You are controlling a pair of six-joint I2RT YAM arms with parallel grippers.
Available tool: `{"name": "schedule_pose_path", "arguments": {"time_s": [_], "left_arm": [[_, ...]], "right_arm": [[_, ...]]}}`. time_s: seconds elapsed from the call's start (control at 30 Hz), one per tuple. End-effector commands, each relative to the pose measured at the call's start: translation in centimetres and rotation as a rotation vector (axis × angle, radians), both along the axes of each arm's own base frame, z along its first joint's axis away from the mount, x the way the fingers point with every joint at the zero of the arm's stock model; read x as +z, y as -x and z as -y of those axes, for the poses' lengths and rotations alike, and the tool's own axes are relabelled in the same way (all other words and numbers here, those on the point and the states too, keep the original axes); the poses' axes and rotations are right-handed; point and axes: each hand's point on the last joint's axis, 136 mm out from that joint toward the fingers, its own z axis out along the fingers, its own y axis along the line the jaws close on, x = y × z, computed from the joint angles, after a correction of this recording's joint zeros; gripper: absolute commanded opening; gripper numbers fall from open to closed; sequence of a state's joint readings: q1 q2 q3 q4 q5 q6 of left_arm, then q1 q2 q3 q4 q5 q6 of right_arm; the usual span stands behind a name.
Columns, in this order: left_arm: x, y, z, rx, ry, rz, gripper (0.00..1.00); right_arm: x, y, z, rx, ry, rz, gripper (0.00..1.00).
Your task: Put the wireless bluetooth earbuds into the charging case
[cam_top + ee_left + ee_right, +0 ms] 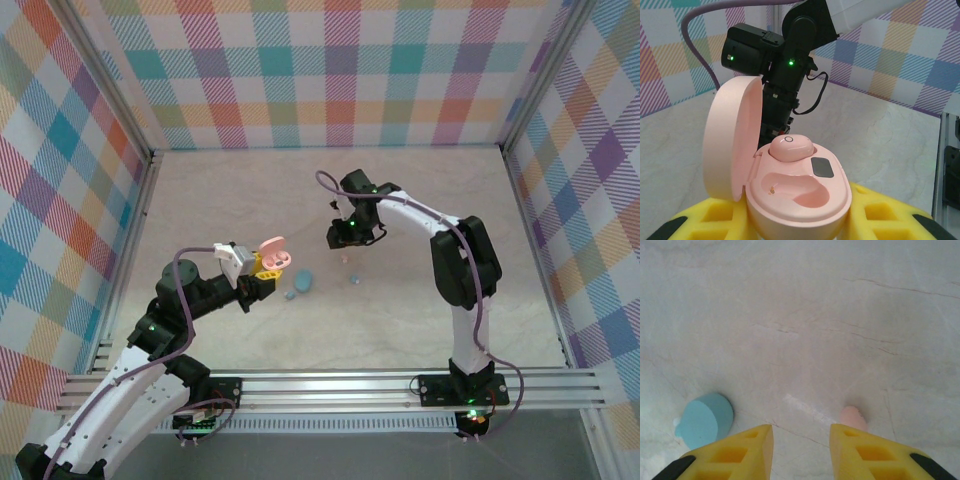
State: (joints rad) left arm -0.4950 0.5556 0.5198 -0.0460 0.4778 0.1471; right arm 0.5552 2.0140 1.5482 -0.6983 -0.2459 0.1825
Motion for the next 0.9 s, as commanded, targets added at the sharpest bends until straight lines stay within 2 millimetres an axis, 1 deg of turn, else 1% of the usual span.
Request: {"name": "schedule_pose_path", "arguments": {"time_s": [0.0, 0.13, 0.3, 0.5, 0.87], "left_arm": [[1.0, 0.2, 0.2, -0.015, 0.021, 0.033, 0.25], [1.0, 0.2, 0.2, -0.016, 0.022, 0.035, 0.25], [1.0, 0.1, 0.3, -0.017, 0.022, 0.033, 0.25], [1.0, 0.1, 0.3, -0.020, 0.020, 0.032, 0.25], [0.9, 0.0, 0.4, -0.020, 0.020, 0.029, 0.25]], "right_arm": [[-0.4, 0.0, 0.2, 0.100, 0.006, 0.013, 0.36], [-1.2, -0.1, 1.1, 0.098, 0.051, 0.016, 0.36], [-2.4, 0.1, 1.7, 0.105, 0.083, 0.007, 0.36], [-3.9, 0.2, 1.9, 0.116, 0.109, -0.015, 0.37], [-5.4, 0.6, 2.7, 0.129, 0.149, -0.029, 0.37]]}}
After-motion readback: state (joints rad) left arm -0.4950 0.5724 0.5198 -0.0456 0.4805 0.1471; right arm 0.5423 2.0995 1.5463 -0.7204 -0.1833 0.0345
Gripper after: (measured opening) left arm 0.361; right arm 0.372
